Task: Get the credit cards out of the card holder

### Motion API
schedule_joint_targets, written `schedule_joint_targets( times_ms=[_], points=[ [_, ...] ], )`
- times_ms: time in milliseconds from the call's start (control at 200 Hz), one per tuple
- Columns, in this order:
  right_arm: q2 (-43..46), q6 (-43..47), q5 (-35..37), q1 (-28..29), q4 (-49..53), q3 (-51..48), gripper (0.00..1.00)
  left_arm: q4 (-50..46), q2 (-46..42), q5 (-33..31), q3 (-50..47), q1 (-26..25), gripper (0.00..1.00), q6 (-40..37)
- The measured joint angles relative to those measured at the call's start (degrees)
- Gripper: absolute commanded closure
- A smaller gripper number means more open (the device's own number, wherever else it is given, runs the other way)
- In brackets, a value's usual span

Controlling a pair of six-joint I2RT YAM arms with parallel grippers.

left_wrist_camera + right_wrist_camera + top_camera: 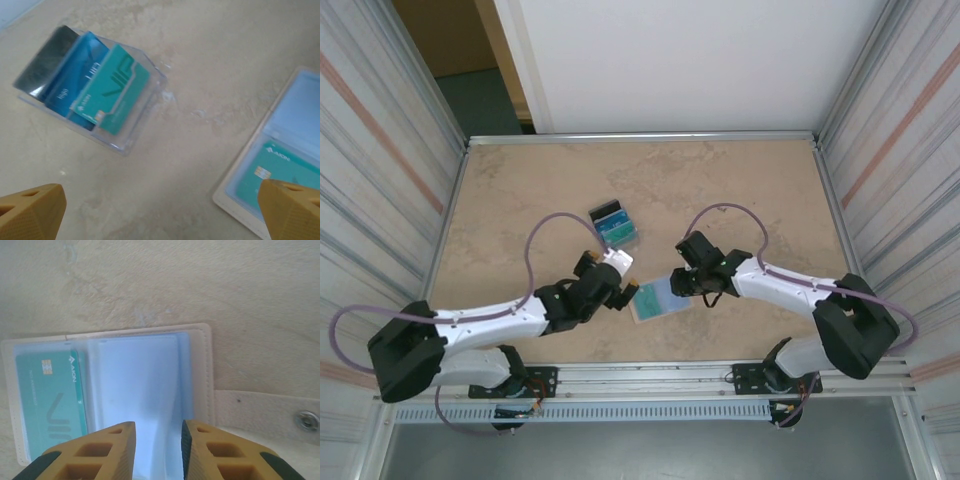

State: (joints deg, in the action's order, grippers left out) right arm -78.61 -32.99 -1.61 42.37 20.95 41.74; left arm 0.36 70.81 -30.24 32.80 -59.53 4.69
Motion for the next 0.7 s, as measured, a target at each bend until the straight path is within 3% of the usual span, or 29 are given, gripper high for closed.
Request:
schedule_joint_targets(
  times_ms=[396, 697],
  points=[
    [6.4, -3.3, -10.6, -3.4, -4.0, -1.5, 0.68, 1.4, 9.3, 0.6, 0.2, -1.4, 0.01, 4.4],
    [1.9, -5.1, -17.2, -3.4, -7.3, -1.5, 0.8, 4.7, 15.0, 0.6, 0.6, -1.3, 0.01, 4.8]
  ],
)
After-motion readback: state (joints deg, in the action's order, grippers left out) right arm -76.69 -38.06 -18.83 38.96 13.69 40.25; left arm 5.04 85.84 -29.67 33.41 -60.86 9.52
